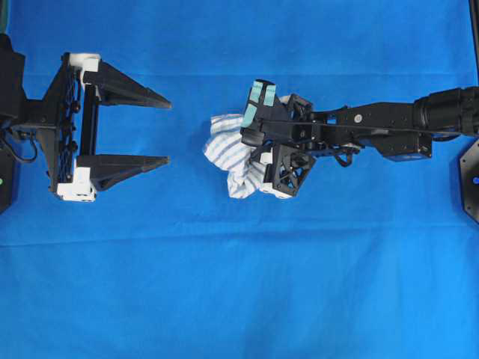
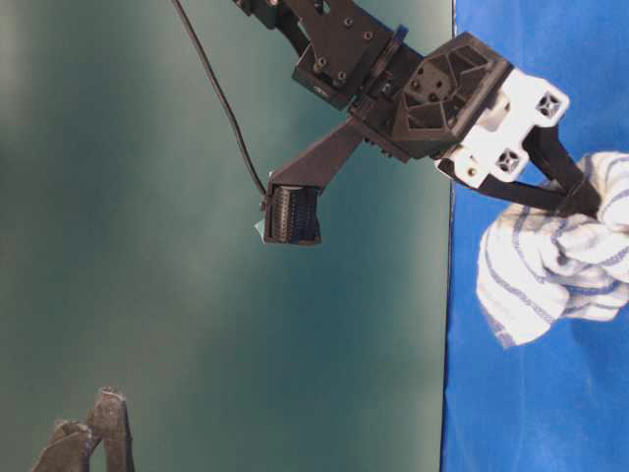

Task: Hand over the towel.
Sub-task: 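Lower the towel with the right gripper onto the table center, then open the right gripper and lift it away from the towel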

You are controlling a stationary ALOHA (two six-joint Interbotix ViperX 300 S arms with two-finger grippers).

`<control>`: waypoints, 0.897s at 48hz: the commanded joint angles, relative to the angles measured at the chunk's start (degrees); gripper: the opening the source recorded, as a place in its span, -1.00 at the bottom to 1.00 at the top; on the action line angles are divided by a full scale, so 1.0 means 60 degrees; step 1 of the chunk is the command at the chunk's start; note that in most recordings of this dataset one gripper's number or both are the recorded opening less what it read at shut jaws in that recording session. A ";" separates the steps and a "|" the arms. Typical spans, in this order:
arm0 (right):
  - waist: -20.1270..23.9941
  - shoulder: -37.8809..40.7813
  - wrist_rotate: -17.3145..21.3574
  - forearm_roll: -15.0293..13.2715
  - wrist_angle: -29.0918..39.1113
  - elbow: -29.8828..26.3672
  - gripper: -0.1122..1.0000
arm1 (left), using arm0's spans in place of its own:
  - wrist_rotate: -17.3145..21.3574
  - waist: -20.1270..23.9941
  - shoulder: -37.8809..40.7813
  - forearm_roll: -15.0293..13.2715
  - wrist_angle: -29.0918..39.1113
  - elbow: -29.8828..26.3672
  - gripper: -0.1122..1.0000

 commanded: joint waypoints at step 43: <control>0.0073 -0.6855 -0.0073 -0.0220 -0.2520 0.2622 0.48 | -0.0029 0.0015 -0.0029 0.0000 0.0000 -0.0103 0.87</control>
